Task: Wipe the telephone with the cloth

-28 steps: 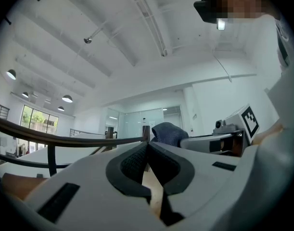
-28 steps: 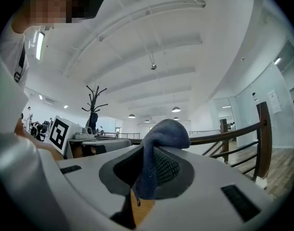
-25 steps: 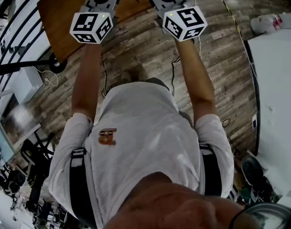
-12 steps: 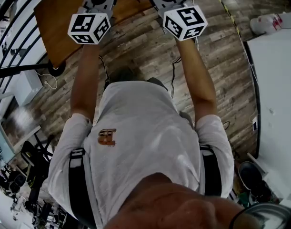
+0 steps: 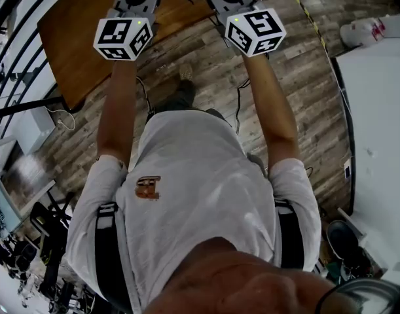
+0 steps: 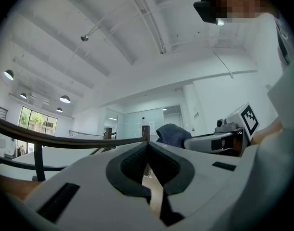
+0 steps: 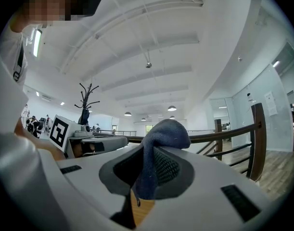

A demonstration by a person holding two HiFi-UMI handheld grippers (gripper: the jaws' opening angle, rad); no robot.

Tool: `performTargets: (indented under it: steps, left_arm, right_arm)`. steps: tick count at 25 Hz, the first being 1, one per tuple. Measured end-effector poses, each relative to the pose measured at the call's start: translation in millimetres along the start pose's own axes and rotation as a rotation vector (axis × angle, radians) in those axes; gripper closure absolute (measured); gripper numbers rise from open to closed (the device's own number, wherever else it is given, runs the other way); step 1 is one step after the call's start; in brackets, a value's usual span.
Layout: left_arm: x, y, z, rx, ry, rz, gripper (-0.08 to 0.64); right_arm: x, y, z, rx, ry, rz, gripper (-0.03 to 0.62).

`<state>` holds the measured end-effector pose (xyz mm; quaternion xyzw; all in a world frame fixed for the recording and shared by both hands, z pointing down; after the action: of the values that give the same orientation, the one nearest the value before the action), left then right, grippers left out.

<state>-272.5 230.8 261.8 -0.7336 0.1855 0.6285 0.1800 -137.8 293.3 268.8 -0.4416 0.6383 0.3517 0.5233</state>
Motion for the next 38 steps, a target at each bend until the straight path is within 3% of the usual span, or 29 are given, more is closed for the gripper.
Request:
performTargets:
  steps: [23,38]
  left_arm:
    - [-10,194,-236,-0.01,0.037,0.063,0.541]
    - [-12,225,-308,0.047,0.101,0.074,0.541]
  right_arm:
    - [28,-194,-226,0.002,0.11,0.025,0.52]
    - [30,-271,-276,0.052,0.145,0.036,0.52]
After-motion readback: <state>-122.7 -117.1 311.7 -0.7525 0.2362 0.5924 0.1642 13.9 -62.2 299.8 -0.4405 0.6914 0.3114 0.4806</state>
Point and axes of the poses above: the fingertips, and each gripper's own axes: z backward along the fingers, y to its left, x out of its top, the point moved 5 cm from there along z, backward along the fingers, and after that the axes turned 14 degrees about y, right-handed, at the moved point
